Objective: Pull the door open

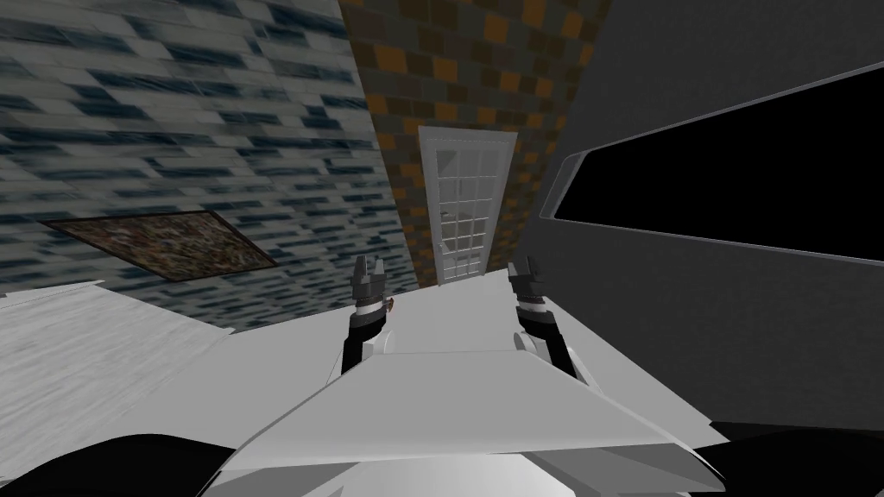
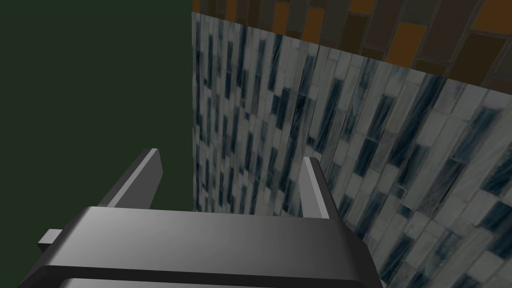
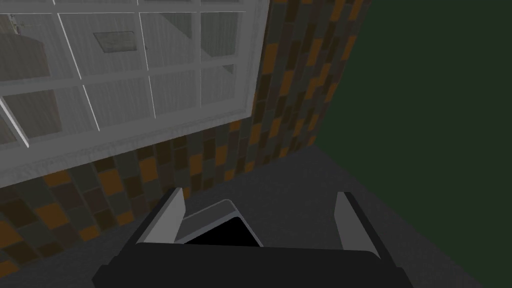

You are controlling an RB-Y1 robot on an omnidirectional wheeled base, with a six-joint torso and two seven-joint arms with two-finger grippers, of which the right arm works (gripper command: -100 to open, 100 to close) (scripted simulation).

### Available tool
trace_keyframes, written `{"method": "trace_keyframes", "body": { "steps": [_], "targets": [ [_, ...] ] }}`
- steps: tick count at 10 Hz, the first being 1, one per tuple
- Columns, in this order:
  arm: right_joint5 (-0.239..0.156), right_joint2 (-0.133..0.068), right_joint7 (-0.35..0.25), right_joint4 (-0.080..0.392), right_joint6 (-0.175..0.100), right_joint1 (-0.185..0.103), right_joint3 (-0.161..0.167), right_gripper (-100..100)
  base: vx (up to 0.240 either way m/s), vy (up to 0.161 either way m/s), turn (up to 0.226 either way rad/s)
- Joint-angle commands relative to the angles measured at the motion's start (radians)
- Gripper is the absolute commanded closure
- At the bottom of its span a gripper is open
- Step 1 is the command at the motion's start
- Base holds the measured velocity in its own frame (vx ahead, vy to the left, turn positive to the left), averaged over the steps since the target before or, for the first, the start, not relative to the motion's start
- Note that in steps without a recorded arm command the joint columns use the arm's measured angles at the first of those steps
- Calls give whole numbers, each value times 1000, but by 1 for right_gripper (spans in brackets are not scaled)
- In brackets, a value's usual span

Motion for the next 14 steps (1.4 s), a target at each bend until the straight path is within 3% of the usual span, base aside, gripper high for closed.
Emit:
{"method": "trace_keyframes", "body": {
  "steps": [1, 14],
  "targets": [
    [-19, -5, -29, 38, -11, -13, 5, -100, 92, 5, 89],
    [-198, -43, -286, 356, -84, -121, 53, -100, 100, 5, 123]
  ]
}}
